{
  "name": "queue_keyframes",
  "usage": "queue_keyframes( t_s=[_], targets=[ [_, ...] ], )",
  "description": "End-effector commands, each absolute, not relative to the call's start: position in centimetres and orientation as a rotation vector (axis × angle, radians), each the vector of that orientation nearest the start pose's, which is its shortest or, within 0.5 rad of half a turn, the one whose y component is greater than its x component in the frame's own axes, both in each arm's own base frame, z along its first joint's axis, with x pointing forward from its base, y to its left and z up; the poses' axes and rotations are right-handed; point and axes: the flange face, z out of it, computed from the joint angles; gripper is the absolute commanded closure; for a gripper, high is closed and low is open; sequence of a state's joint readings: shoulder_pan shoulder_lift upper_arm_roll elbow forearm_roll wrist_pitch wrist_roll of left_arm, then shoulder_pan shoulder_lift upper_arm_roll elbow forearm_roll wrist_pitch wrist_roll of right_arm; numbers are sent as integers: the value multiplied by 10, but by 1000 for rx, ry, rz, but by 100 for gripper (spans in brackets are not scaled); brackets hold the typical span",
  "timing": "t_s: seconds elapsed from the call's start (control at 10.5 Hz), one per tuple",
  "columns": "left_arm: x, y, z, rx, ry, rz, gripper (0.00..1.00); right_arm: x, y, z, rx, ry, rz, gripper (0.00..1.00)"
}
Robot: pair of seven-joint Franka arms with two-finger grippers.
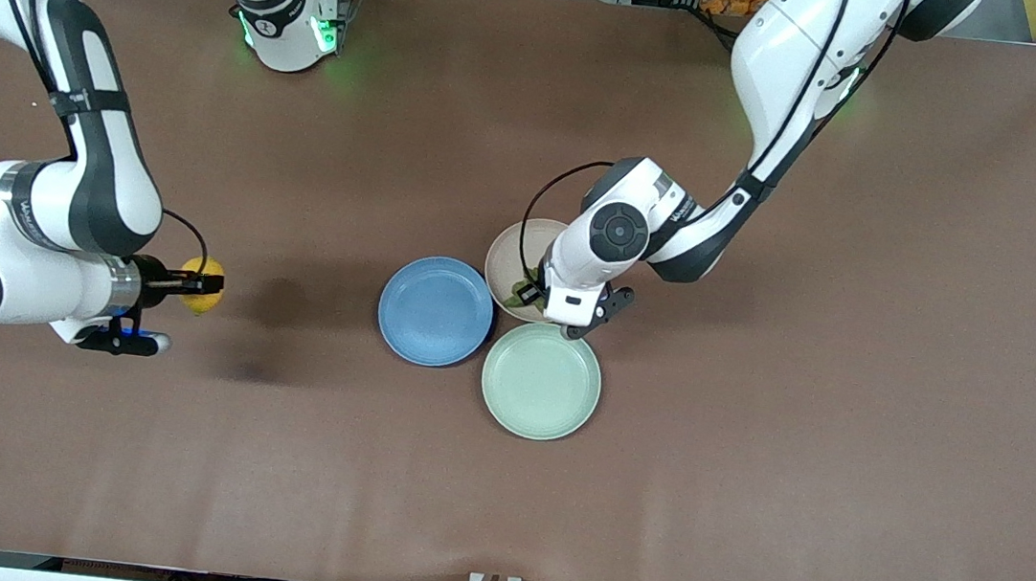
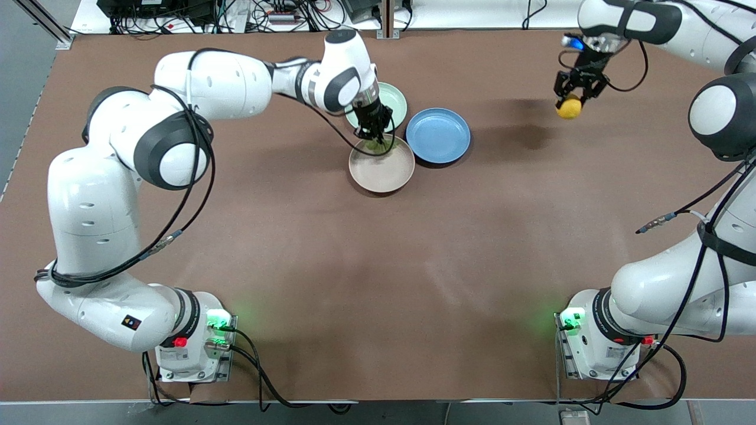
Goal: Pick lemon and lettuce from blue and beige plates
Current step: 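Carry the lemon away with the right gripper while the left gripper lifts lettuce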
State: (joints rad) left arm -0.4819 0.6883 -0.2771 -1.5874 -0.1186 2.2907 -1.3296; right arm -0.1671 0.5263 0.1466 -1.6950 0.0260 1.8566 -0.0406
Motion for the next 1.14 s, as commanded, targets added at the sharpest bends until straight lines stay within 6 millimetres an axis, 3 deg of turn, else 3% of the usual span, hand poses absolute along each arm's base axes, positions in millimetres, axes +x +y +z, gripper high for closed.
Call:
queue_keyframes(
  t_s=[0.0,0.19,0.38,0.48,0.57,0.67,0.76,1.05],
  targets=[
    [537,-457,287,-3062,-1185,337,100,605,-23,243,-2999,-24,450,100],
    [546,-447,295,-3058,-1203,320,100,594,-26,218,-3001,-10,451,100],
    [559,-429,305,-3058,-1198,263,100,592,-25,210,-2997,-7,474,100],
    [565,-424,308,-3059,-1194,234,100,591,-27,205,-2993,0,492,83],
    [572,-416,311,-3060,-1200,211,100,591,-27,206,-2992,-5,494,75],
    [576,-412,312,-3058,-1211,206,100,592,-29,208,-2992,-5,494,48],
    [577,-411,311,-3060,-1205,207,100,592,-29,208,-2992,-1,496,0],
    [581,-406,311,-3067,-1171,184,100,605,-33,240,-2986,-7,520,0]
  ],
)
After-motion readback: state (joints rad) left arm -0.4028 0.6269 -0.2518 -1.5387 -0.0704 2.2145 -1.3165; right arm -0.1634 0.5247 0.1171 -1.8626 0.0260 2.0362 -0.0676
